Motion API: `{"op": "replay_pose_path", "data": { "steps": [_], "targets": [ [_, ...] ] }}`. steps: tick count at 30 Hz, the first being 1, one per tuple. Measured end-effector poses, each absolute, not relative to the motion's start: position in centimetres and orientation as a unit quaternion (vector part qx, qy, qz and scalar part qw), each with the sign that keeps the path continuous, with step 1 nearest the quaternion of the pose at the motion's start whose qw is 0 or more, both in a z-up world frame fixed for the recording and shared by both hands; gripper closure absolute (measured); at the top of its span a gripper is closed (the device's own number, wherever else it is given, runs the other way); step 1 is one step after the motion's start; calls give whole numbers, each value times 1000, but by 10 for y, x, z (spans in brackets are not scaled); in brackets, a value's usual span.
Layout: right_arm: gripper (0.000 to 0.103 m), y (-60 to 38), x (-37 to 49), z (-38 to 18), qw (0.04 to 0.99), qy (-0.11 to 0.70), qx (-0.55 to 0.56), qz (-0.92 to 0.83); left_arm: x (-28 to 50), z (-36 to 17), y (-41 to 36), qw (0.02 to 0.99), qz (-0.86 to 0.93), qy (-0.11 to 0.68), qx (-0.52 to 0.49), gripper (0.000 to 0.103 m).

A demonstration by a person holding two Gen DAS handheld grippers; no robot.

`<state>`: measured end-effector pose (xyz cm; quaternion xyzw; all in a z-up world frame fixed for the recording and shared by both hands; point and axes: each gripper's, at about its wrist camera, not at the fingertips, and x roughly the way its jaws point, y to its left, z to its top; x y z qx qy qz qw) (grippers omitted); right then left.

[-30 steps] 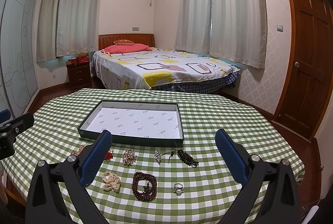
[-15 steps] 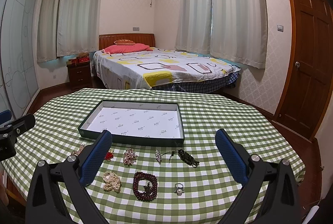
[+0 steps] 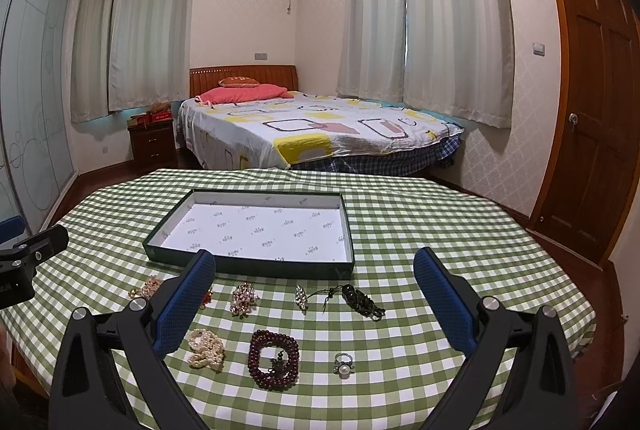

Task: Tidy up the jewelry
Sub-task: 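Grasp the jade bangle with the left tool while the right tool grasps the red bead bracelet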

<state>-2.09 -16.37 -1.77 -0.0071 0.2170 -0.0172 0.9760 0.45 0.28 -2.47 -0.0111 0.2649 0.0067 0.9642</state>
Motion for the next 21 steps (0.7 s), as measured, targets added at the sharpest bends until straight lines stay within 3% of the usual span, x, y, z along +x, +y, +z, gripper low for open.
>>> {"op": "replay_pose_path", "data": {
  "steps": [21],
  "targets": [
    [6,-181,18,-118,945,326,2,17,63,-142,-2,913,-9,407,-15,4]
  ]
}}
